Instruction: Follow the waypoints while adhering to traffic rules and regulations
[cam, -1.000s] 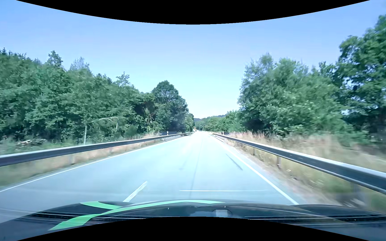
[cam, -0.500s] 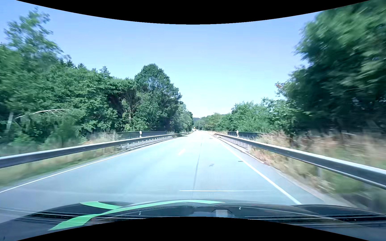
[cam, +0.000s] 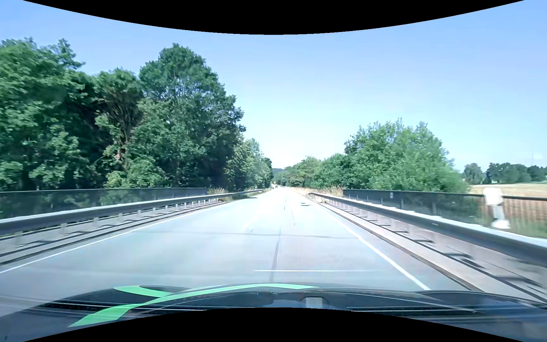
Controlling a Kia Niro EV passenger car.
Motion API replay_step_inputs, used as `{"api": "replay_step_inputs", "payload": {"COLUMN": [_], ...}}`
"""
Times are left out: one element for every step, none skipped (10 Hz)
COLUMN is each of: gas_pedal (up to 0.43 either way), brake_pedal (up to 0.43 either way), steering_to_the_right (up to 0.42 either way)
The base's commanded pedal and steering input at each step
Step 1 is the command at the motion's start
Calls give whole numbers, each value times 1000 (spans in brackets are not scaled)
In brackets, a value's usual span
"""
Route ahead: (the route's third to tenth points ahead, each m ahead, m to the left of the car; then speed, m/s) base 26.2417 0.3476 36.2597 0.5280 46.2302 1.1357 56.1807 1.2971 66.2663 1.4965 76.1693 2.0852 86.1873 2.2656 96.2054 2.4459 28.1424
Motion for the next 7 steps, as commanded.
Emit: {"api": "replay_step_inputs", "payload": {"gas_pedal": [197,197,197,197,197,197,197], "brake_pedal": [0,0,0,0,0,0,0], "steering_to_the_right": [-2,-2,-2,-2,-3,-2,-2]}}
